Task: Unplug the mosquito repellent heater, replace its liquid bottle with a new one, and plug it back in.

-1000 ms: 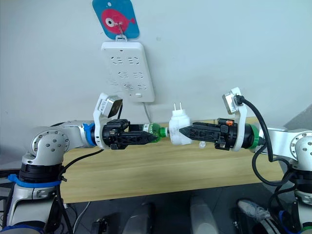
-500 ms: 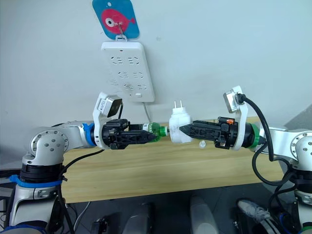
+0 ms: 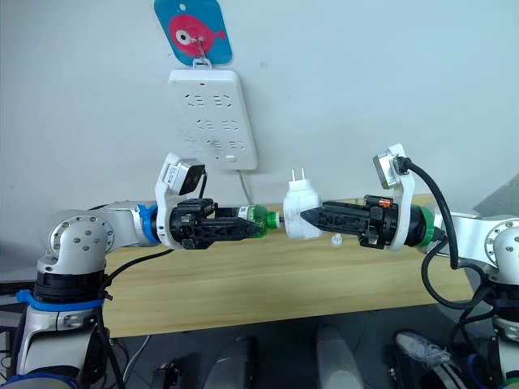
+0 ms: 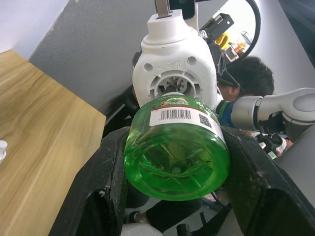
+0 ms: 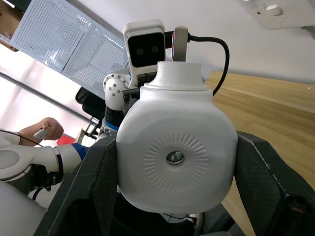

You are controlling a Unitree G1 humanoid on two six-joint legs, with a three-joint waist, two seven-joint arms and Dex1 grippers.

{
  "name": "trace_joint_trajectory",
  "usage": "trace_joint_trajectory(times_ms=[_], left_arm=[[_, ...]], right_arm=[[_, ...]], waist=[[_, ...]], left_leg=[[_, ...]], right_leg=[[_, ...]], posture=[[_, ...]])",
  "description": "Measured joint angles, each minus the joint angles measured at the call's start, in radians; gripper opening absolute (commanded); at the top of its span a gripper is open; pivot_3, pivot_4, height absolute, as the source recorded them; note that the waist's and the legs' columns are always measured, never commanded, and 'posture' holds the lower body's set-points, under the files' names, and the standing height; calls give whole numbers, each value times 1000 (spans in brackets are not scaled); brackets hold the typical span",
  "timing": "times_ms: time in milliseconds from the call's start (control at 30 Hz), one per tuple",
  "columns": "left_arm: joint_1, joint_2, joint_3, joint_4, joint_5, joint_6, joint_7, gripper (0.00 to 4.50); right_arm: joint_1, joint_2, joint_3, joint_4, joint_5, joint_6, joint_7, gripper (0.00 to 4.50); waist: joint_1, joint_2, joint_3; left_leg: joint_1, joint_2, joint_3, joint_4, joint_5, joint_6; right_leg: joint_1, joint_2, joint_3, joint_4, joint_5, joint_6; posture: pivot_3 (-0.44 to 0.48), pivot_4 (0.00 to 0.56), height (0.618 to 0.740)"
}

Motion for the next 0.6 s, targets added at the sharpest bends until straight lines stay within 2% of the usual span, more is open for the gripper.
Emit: trace_joint_trajectory(times_ms=[600], left_arm=[[5, 24, -1, -4, -36, 16, -17, 2315]], right_arm=[[16, -7, 4, 12, 5, 1, 17, 2931]], waist=[[0, 0, 0]], left_leg=[[0, 0, 0, 0, 0, 0]], right_leg=[[0, 0, 0, 0, 0, 0]], posture=[[-177, 213, 725]])
